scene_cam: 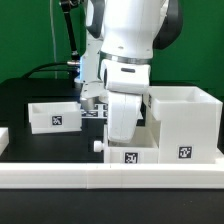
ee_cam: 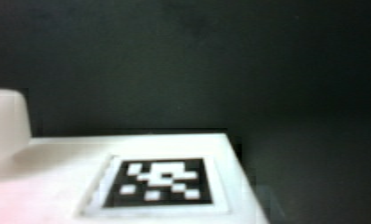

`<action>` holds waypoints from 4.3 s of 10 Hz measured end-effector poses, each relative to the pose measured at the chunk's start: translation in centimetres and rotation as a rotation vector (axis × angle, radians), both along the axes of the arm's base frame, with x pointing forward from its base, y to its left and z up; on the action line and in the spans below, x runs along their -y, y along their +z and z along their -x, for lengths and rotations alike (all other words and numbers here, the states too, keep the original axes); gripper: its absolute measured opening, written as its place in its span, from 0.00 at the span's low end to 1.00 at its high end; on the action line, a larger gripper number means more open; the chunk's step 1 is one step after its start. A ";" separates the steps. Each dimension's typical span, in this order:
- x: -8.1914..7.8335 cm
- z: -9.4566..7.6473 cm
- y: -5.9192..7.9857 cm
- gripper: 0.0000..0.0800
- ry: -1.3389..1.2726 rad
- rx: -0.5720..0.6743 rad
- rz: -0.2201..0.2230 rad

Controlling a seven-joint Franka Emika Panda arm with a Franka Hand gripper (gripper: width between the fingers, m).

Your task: Assemble drawer

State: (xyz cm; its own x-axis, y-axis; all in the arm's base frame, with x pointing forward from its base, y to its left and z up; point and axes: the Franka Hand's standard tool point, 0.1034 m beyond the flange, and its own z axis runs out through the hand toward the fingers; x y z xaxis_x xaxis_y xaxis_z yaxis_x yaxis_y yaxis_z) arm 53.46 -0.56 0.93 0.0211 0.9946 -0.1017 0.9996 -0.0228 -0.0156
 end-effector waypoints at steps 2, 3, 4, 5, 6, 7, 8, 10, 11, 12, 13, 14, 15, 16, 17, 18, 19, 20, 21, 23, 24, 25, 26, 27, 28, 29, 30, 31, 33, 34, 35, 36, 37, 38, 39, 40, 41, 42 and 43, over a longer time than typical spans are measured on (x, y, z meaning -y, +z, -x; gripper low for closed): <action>0.1 0.0 0.0 0.05 -0.001 0.000 0.000; 0.1 0.0 0.0 0.05 -0.001 0.000 0.000; 0.0 0.1 -0.1 0.05 0.003 0.006 -0.003; -0.2 0.2 -0.1 0.05 0.003 0.010 -0.005; -0.3 0.2 -0.2 0.05 0.004 0.030 -0.012; -0.3 0.2 -0.2 0.05 0.003 0.028 -0.011; -0.4 0.2 -0.2 0.05 0.003 0.028 -0.011; -0.7 0.2 -0.3 0.05 0.003 0.027 -0.011; -0.6 0.2 -0.2 0.05 0.001 0.027 -0.011; -0.6 0.2 -0.2 0.05 0.001 0.027 -0.011; -0.6 0.2 -0.2 0.05 0.001 0.027 -0.011; -0.6 0.2 -0.2 0.05 0.003 0.026 -0.011; -0.8 0.2 -0.3 0.05 0.007 0.025 -0.011; -0.9 0.2 -0.2 0.05 0.008 0.022 -0.010; -1.2 0.0 -0.2 0.05 0.012 0.018 -0.009; -1.4 -0.1 -0.2 0.05 0.016 0.020 -0.009; -1.4 -0.1 -0.2 0.05 0.013 0.020 -0.009; -1.3 -0.1 -0.2 0.05 0.011 0.020 -0.008; -1.3 -0.1 -0.2 0.05 0.010 0.020 -0.008; -1.3 -0.1 -0.2 0.05 0.009 0.020 -0.008; -1.3 -0.1 -0.2 0.18 -0.001 0.021 -0.009; -1.4 -0.2 0.1 0.35 -0.022 0.024 -0.008; -1.4 -0.2 0.4 0.52 -0.032 0.021 -0.005; -1.4 -0.4 0.8 0.73 -0.037 0.026 -0.005; -1.5 -0.6 1.4 0.73 -0.040 0.034 -0.005; -1.7 -0.8 2.1 0.79 -0.045 0.042 -0.005; -1.8 -1.0 3.3 0.81 -0.048 0.047 -0.002; -1.7 -1.4 4.8 0.81 -0.050 0.058 0.001; 0.5 -1.8 6.6 0.81 -0.013 0.046 0.012; 1.8 -2.0 6.7 0.81 -0.015 0.049 0.011; 1.6 -1.9 6.5 0.81 -0.028 0.047 0.011; 2.0 -1.9 6.5 0.81 0.004 0.044 -0.004; 3.4 -1.9 6.3 0.81 -0.001 0.043 -0.042; 4.6 -2.2 5.6 0.81 0.008 0.035 -0.066; 5.6 -3.0 5.3 0.81 0.014 0.034 -0.098; 6.2 -3.7 5.2 0.81 0.015 0.039 -0.118; 6.9 -4.0 4.8 0.81 0.025 0.035 -0.154; 7.3 -4.2 4.6 0.81 0.010 0.031 -0.176; 7.7 -4.1 4.2 0.81 0.001 0.025 -0.209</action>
Offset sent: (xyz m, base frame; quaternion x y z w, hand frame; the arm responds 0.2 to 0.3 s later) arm -0.0098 0.0108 -0.0038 -0.0054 0.0150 -0.0394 0.9991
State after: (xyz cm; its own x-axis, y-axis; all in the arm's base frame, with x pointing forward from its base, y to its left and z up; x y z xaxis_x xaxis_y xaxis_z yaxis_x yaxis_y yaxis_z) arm 57.51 -8.28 5.09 0.0196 0.9940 0.1072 0.9998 -0.0203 0.0050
